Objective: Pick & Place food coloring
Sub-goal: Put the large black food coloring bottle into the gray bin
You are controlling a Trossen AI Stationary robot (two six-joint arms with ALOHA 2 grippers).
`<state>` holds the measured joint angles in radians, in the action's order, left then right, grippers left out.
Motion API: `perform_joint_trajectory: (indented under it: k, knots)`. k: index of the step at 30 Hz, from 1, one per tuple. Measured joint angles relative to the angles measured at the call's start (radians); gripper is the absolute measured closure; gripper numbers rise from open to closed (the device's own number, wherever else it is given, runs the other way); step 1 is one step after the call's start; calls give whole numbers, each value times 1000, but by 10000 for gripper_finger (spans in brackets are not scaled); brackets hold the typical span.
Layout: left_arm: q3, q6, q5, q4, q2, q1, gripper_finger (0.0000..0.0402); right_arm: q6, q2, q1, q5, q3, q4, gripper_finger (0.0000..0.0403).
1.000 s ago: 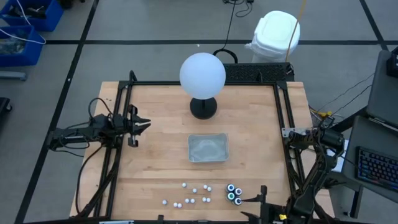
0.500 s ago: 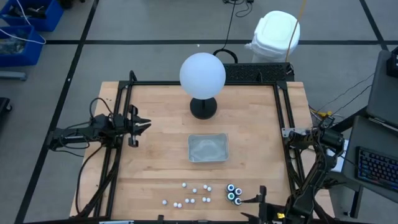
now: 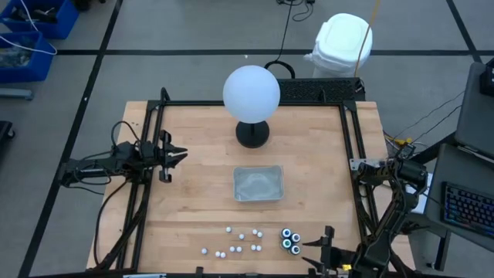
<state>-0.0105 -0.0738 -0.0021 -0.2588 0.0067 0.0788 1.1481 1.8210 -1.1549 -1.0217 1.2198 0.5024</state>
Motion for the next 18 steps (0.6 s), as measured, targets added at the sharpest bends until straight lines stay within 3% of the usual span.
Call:
perform_joint_trajectory:
  k: [12, 18]
  knots:
    - [0, 0, 0, 1, 0, 0, 325, -8, 0, 89, 187, 0, -12, 220]
    - [0, 0, 0, 0, 0, 0, 325, -8, 0, 95, 219, 0, -12, 220]
